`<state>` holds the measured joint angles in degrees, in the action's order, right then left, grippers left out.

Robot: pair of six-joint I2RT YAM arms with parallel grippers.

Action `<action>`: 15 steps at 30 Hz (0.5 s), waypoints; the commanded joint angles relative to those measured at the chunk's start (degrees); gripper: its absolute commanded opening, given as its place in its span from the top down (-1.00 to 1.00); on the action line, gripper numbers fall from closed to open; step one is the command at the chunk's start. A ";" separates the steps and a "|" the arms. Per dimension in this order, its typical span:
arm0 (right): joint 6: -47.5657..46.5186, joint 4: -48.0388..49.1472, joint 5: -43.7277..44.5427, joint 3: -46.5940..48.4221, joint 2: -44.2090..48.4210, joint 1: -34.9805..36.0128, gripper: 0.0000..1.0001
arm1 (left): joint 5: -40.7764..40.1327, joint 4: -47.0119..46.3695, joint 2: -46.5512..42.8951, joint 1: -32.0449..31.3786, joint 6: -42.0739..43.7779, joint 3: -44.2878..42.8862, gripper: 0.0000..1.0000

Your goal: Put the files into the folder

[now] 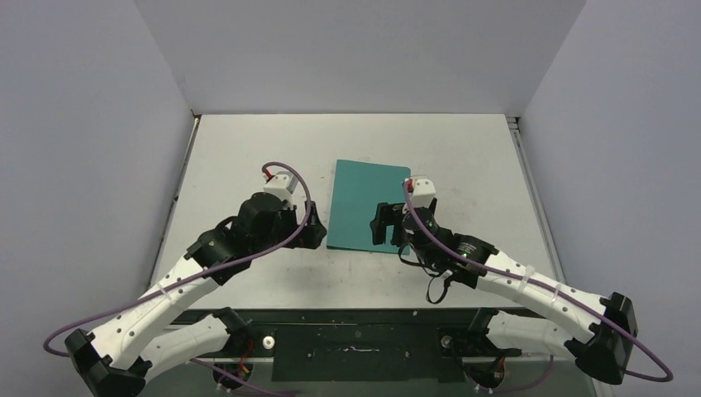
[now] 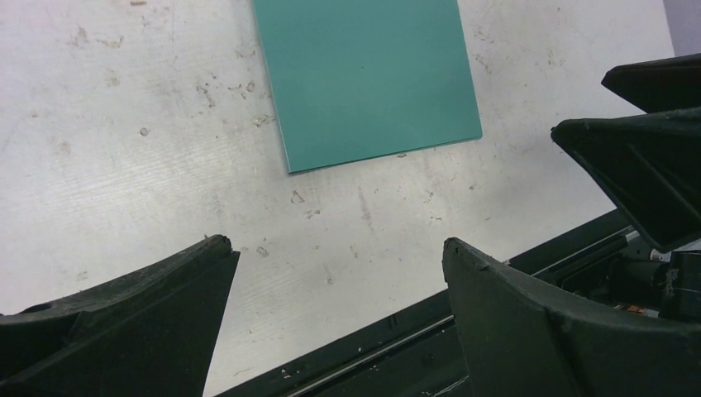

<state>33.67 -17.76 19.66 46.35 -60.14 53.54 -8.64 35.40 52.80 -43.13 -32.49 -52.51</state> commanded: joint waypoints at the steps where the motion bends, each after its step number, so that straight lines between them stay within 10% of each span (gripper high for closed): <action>1: -1.81 -5.00 6.14 2.21 4.94 -0.45 -0.80 | 0.57 0.97 -3.97 0.37 6.21 -4.52 -0.93; 15: -2.43 -10.27 12.98 0.03 17.42 -0.41 -0.80 | 2.51 -5.96 -14.82 0.95 12.31 1.50 -0.93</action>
<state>31.70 -27.49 28.40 46.87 -46.22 53.54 -7.88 33.65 39.16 -43.00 -22.59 -51.94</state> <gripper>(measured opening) 0.898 0.964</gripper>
